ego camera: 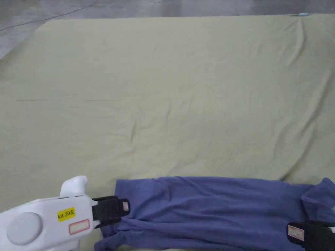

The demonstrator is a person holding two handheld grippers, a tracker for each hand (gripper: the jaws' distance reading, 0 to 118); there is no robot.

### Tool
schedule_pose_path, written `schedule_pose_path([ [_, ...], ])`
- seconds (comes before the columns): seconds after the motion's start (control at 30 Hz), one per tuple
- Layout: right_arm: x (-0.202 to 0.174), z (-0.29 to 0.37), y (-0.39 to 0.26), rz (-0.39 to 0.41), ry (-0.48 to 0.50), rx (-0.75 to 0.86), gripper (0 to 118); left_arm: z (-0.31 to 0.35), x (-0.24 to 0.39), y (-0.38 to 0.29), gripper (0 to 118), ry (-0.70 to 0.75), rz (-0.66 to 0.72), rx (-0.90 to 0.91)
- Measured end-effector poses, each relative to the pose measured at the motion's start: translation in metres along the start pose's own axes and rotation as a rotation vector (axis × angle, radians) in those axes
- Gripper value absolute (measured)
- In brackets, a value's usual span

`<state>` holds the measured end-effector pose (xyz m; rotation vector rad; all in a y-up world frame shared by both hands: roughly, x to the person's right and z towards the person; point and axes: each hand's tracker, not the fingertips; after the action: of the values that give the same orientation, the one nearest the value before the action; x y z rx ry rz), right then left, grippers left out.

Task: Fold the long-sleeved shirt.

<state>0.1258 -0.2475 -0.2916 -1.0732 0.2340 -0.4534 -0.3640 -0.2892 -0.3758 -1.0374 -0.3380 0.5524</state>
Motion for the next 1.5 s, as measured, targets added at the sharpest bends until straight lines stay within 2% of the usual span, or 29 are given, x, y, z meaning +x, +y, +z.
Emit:
schedule_pose_path([
  [0.03,0.003,0.002,0.003,0.023,0.008,0.000,0,-0.006,-0.016,0.008,107,-0.042,0.058,-0.050],
  [0.07,0.002,0.000,0.004,0.038,0.013,0.000,0,-0.014,-0.023,0.012,116,-0.068,0.089,-0.116],
  [0.1,0.000,-0.003,0.004,0.055,0.040,-0.007,0,-0.017,-0.034,0.012,115,-0.133,0.135,-0.093],
  [0.13,-0.002,-0.006,0.004,0.060,0.086,-0.020,0,-0.024,-0.048,0.012,115,-0.145,0.169,-0.146],
  [0.23,-0.002,-0.012,0.003,-0.001,0.280,-0.053,0,-0.055,-0.051,0.005,115,-0.176,0.238,-0.225],
  [0.3,-0.005,-0.013,0.001,-0.019,0.359,-0.065,0,-0.062,-0.045,0.002,118,-0.231,0.246,-0.196],
  [0.4,-0.010,-0.020,-0.002,-0.009,0.408,-0.059,0,-0.074,-0.054,0.012,118,-0.355,0.278,-0.213],
  [0.47,-0.008,-0.026,-0.002,-0.023,0.451,-0.076,0,-0.107,-0.069,0.009,118,-0.528,0.386,-0.280],
  [0.5,-0.010,-0.029,-0.002,-0.023,0.455,-0.079,0,-0.117,-0.065,0.008,118,-0.532,0.374,-0.302],
  [0.53,-0.013,-0.032,-0.002,-0.022,0.449,-0.075,0,-0.122,-0.058,0.013,118,-0.477,0.283,-0.289],
  [0.57,-0.015,-0.033,-0.001,-0.020,0.430,-0.068,0,-0.123,-0.052,0.019,117,-0.468,0.209,-0.279],
  [0.6,-0.016,-0.034,0.000,-0.019,0.401,-0.062,0,-0.124,-0.036,0.013,113,-0.469,0.194,-0.274],
  [0.67,-0.020,-0.037,0.003,-0.018,0.345,-0.044,0,-0.126,-0.035,0.012,108,-0.471,0.231,-0.277],
  [0.7,-0.024,-0.036,0.003,-0.019,0.322,-0.036,0,-0.125,-0.039,0.011,94,-0.452,0.239,-0.268],
  [0.73,-0.026,-0.036,0.003,-0.020,0.313,-0.036,0,-0.128,-0.047,0.014,5,-0.432,0.276,-0.253],
  [0.77,-0.027,-0.038,0.004,-0.019,0.313,-0.042,0,-0.126,-0.059,0.007,1,-0.443,0.345,-0.275],
  [0.8,-0.027,-0.039,0.004,-0.017,0.311,-0.046,0,-0.124,-0.063,0.001,1,-0.478,0.391,-0.307],
  [0.9,-0.035,-0.037,0.001,-0.014,0.288,-0.057,0,-0.106,-0.086,0.004,1,-0.489,0.408,-0.246],
  [0.97,-0.033,-0.037,0.001,-0.019,0.282,-0.055,0,-0.083,-0.103,0.007,1,-0.612,0.517,-0.174],
  [1.03,-0.031,-0.038,0.001,-0.037,0.284,-0.059,0,-0.054,-0.096,0.014,1,-0.694,0.547,-0.137],
  [1.17,-0.029,-0.042,0.003,-0.070,0.278,-0.064,0,-0.004,-0.105,0.036,1,-0.657,0.472,-0.051],
  [1.33,-0.034,-0.043,0.007,-0.084,0.271,-0.053,0,0.046,-0.142,0.064,1,-0.593,0.470,0.049],
  [1.5,-0.045,-0.042,0.007,-0.069,0.256,-0.042,0,0.091,-0.168,0.088,1,-0.421,0.447,0.139],
])
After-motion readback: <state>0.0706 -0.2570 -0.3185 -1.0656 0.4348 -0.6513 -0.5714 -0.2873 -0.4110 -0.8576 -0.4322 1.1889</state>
